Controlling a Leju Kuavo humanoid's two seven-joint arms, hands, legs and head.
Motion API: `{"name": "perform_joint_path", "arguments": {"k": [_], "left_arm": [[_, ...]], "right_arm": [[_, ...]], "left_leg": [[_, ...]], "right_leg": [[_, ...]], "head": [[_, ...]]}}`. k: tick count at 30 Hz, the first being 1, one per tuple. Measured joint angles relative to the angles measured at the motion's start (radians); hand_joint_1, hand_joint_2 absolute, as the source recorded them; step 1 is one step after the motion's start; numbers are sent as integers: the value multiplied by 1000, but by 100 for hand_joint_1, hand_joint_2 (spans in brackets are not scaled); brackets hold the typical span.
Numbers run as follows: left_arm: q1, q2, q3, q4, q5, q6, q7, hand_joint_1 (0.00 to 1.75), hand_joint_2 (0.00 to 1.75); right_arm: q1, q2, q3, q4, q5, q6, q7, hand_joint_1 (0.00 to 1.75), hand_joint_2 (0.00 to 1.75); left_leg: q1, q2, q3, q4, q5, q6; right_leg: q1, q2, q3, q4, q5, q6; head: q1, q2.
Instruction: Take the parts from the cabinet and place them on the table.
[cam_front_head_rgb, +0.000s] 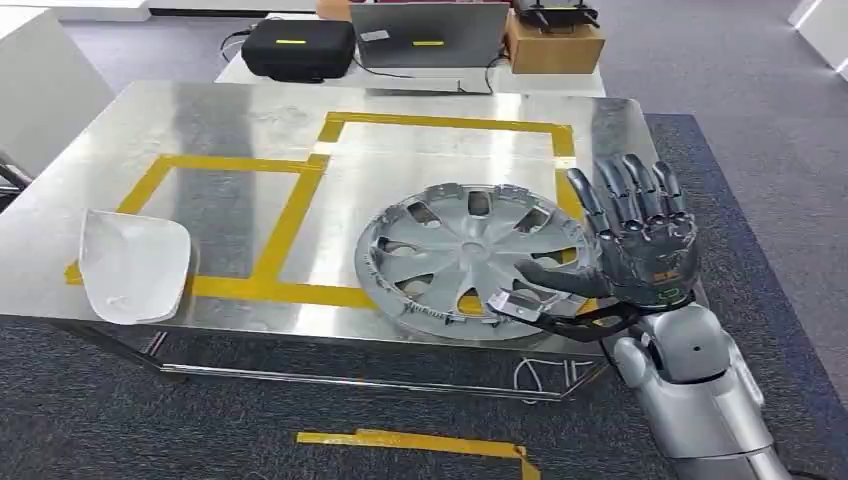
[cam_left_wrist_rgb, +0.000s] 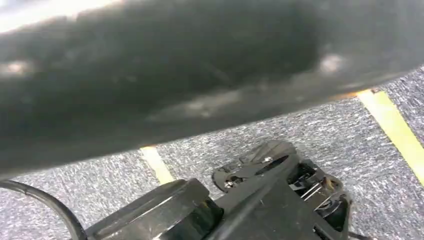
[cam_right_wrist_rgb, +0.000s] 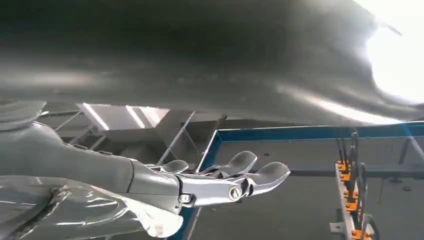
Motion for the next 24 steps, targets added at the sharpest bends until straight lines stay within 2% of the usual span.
{"name": "perform_joint_path", "arguments": {"k": [1, 2, 3, 4, 6, 7, 8, 9, 10, 11, 12, 13, 14, 16, 17, 18, 19, 21, 22, 23, 24], "left_arm": [[0, 0, 0, 0, 0, 0, 0, 0, 0], [0, -2, 0, 0, 0, 1, 2, 0, 0], [-1, -2, 0, 0, 0, 1, 2, 0, 0], [-3, -3, 0, 0, 0, 1, 2, 0, 0], [-1, -6, 0, 0, -2, 3, 2, 0, 0], [1, -7, 0, 0, -3, 3, 2, 0, 0], [2, -8, 0, 0, -3, 3, 2, 0, 0], [2, -9, 0, 0, -3, 3, 2, 0, 0], [2, -10, 0, 0, -4, 3, 2, 0, 0], [1, -12, 0, 0, -4, 3, 2, 0, 0], [1, -10, 0, 0, -4, 3, 2, 0, 0], [1, -11, 0, 0, -4, 3, 2, 0, 0], [2, -11, 0, 0, -5, 3, 2, 0, 0], [3, -11, 0, 0, -5, 3, 2, 0, 0], [3, -11, 0, 0, -5, 3, 2, 0, 0], [2, -11, 0, 0, -5, 3, 2, 0, 0], [2, -11, 0, 0, -4, 3, 2, 0, 0], [2, -11, 0, 0, -4, 3, 2, 0, 0], [2, -12, 0, 0, -4, 3, 2, 0, 0], [3, -13, 0, 1, -4, 3, 2, 0, 0], [2, -13, 0, 1, -4, 3, 2, 0, 0]], "right_arm": [[0, 0, 0, 0, 0, 0, 1, 0, 0], [0, 0, -2, 0, 0, 0, 2, 0, 0], [0, 0, -6, 0, 0, 0, 3, 0, 0], [-1, 1, -6, 0, 0, 0, 7, 0, 0], [6, 1, -6, 3, 0, 0, 9, 0, 0], [10, 1, -7, 5, 0, 0, 11, 0, 0], [12, 1, -7, 7, 0, 0, 11, 0, 0], [12, 1, -7, 8, 0, 0, 14, 0, 0], [11, 1, -7, 8, 0, 0, 15, 0, 0], [10, 0, -7, 9, 0, 0, 16, 0, 0], [9, 1, -7, 10, 0, 0, 17, 0, 0], [8, 1, -7, 11, 0, 0, 18, 0, 0], [10, 0, -7, 12, -1, -1, 21, 0, 0], [10, 1, -8, 16, 0, -1, 21, 0, 0], [9, 0, -8, 17, 0, -1, 22, 0, 0], [8, 0, -9, 18, 0, -1, 22, 0, 0], [7, 0, -9, 18, 0, -1, 22, 0, 0], [9, 0, -9, 19, 0, -1, 22, 0, 0], [8, 0, -9, 22, 0, -1, 24, 0, 0], [8, 0, -9, 24, 0, -1, 25, 0, 0], [8, 0, -9, 26, 0, -1, 26, 0, 0]], "left_leg": [[0, 0, 1, -5, 11, 8], [12, 4, 8, -28, 24, 15], [11, 6, 9, -34, 30, 20], [11, 6, 4, -34, 32, 24], [11, 6, -1, -33, 34, 24], [11, 6, -4, -32, 35, 22], [13, 6, -6, -30, 36, 20], [16, 6, -9, -27, 37, 18], [19, 6, -11, -21, 36, 14], [24, 6, -15, -13, 33, 6], [22, 4, -20, -7, 32, -4], [17, 3, -28, 3, 31, -13], [15, 3, -29, 10, 35, -19], [18, 4, -33, 9, 43, -29], [21, 4, -36, 10, 41, -33], [22, -4, -46, 30, 6, -37], [22, -11, -66, 87, -46, -38], [20, -18, -121, 255, -143, -37], [18, -19, -135, 309, -165, -34], [16, -19, -131, 325, -165, -29], [12, -19, -106, 298, -144, -21]], "right_leg": [[0, 0, 3, -3, 8, 8], [0, 2, -3, 1, -7, 11], [0, 5, -14, 20, -31, 14], [-1, 7, -39, 83, -72, 15], [-3, 7, -102, 242, -144, 22], [-4, 7, -123, 295, -157, 26], [-6, 7, -119, 291, -141, 30], [-10, 7, -93, 248, -107, 33], [-14, 6, -51, 171, -65, 37], [-20, 0, 6, 67, -23, 44], [-18, -7, 35, 17, -49, 53], [-11, 2, 41, 20, -34, 36], [-14, 2, 32, 21, -38, 29], [-10, 8, 22, 30, -38, 12], [-12, 8, 15, 28, -31, -3], [-11, 8, 8, 27, -24, -14], [-9, 8, -1, 27, -18, -24], [-1, 10, -22, 28, -3, -36], [4, 10, -31, 28, 4, -38], [9, 12, -40, 28, 11, -40], [14, 14, -50, 28, 19, -41]], "head": [[-1, 0], [0, 0], [2, 0], [3, 0], [4, 0], [3, 0], [3, 0], [3, 0], [3, 0], [4, 0], [6, 0], [11, 0], [8, 0], [5, 0], [4, 0], [-2, 0], [-5, 0], [-10, 0], [-10, 0], [-10, 0], [-10, 0]]}}
